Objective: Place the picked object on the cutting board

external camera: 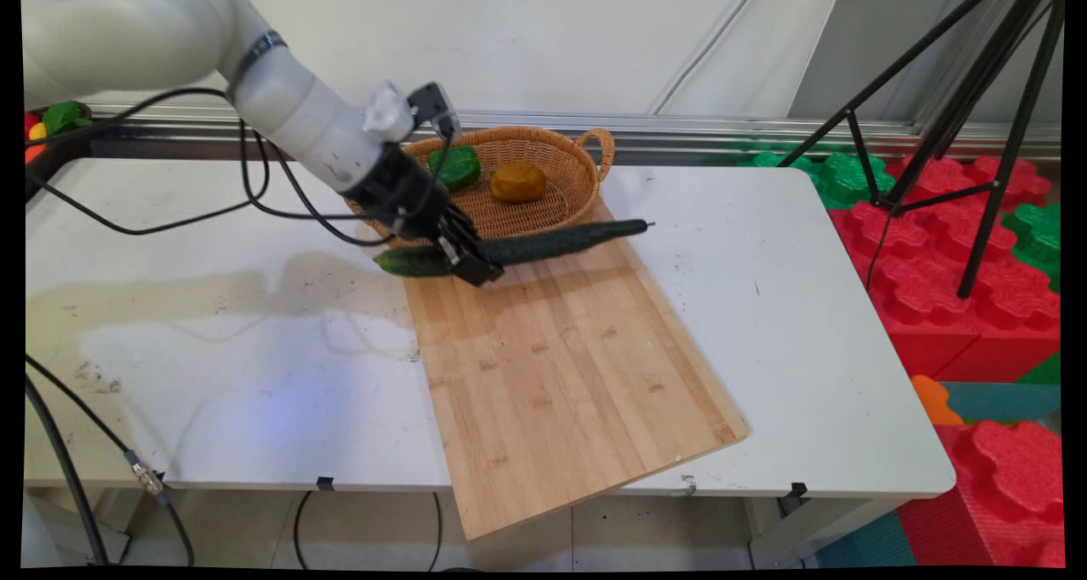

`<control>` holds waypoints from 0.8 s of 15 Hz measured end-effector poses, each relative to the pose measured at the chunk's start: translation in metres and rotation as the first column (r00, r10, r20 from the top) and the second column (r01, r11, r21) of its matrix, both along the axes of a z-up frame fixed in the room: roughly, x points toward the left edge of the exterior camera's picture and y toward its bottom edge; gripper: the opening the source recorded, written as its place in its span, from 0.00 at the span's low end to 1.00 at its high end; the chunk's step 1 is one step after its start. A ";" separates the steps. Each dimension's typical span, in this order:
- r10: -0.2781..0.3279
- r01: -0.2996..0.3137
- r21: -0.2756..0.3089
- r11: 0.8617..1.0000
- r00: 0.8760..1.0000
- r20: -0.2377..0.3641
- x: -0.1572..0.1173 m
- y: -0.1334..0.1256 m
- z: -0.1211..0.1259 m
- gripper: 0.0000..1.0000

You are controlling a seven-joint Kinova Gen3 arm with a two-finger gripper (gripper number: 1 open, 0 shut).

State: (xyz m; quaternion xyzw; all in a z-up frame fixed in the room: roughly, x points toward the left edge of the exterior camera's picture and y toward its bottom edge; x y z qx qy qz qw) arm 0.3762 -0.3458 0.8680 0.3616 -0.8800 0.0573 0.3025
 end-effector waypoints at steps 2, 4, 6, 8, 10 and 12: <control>-0.001 0.001 0.024 1.000 1.000 0.007 -0.010 -0.001 -0.014 0.00; -0.001 0.000 0.044 0.999 1.000 0.012 -0.018 -0.001 -0.024 0.00; -0.001 0.000 0.062 0.998 1.000 0.017 -0.025 0.000 -0.034 0.00; 0.002 -0.004 0.077 0.997 1.000 0.027 -0.031 0.000 -0.045 0.00; 0.019 -0.023 0.083 0.996 0.999 0.040 -0.034 -0.001 -0.055 0.00; 0.038 -0.042 0.085 0.995 0.998 0.053 -0.035 -0.004 -0.065 0.00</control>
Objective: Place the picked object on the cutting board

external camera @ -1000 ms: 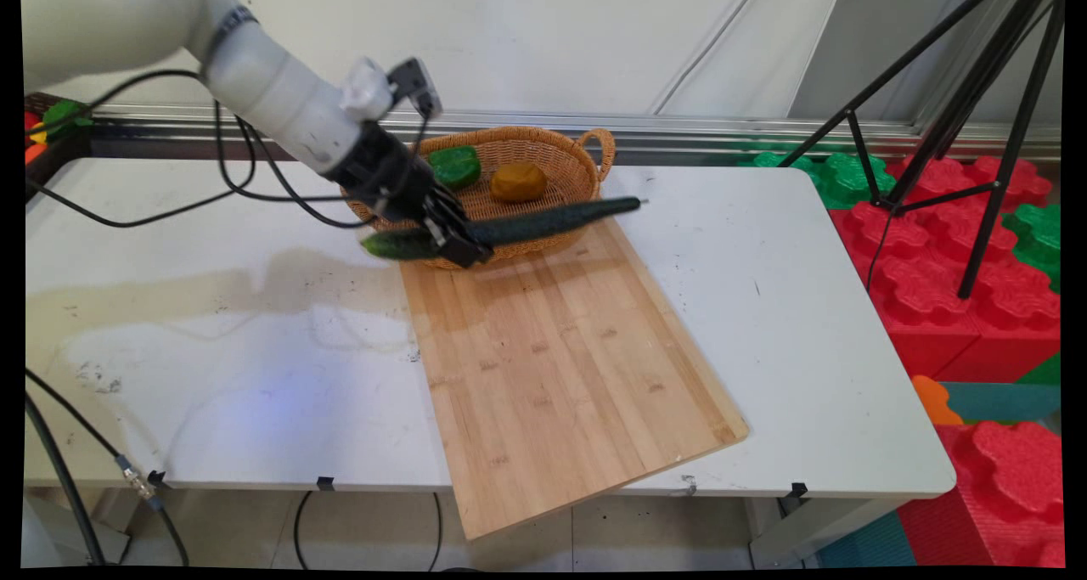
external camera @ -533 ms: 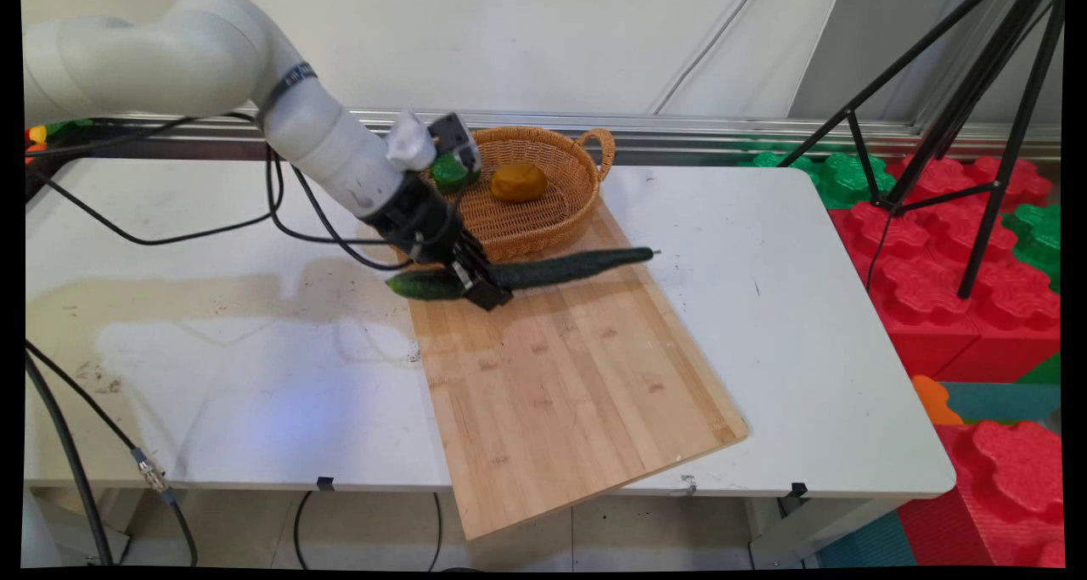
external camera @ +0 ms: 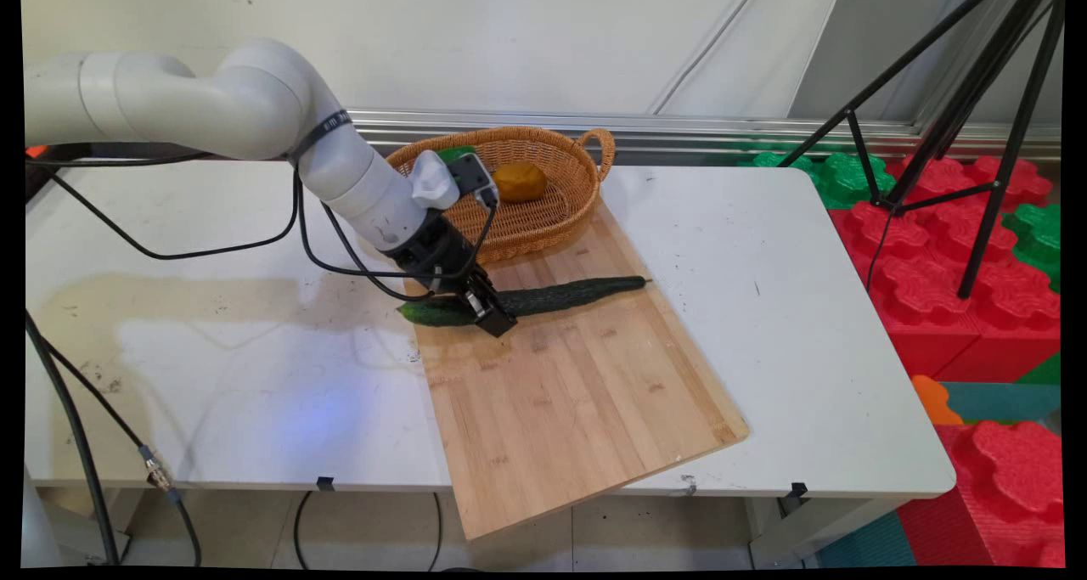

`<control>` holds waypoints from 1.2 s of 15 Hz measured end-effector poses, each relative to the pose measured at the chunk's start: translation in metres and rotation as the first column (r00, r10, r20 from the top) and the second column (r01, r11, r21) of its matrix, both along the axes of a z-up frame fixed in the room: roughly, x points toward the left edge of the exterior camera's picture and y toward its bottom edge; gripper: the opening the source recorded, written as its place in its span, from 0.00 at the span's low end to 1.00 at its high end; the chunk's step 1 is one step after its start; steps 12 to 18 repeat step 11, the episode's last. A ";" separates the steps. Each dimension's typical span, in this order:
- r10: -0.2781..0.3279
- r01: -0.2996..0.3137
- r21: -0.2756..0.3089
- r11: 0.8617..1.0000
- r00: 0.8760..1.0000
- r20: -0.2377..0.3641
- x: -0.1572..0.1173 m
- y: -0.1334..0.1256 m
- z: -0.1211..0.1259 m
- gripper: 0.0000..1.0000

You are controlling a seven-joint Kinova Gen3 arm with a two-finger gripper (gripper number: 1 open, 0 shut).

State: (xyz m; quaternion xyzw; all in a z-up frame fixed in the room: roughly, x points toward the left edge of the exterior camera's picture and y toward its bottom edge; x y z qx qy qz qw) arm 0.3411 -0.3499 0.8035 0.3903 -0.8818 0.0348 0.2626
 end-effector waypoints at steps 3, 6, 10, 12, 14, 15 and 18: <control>0.017 -0.017 -0.001 1.000 1.000 0.008 -0.001 -0.003 -0.009 0.00; 0.027 -0.027 -0.007 1.000 1.000 0.009 -0.002 -0.005 -0.014 1.00; 0.036 -0.036 -0.019 0.999 0.999 0.005 -0.004 -0.006 -0.016 1.00; 0.040 -0.040 -0.023 0.999 0.999 0.004 -0.005 -0.005 -0.016 1.00; 0.040 -0.040 -0.023 0.999 0.999 0.004 -0.005 -0.005 -0.016 1.00; 0.040 -0.040 -0.023 0.999 0.999 0.004 -0.005 -0.005 -0.016 1.00; 0.040 -0.040 -0.023 0.999 0.999 0.004 -0.005 -0.005 -0.016 1.00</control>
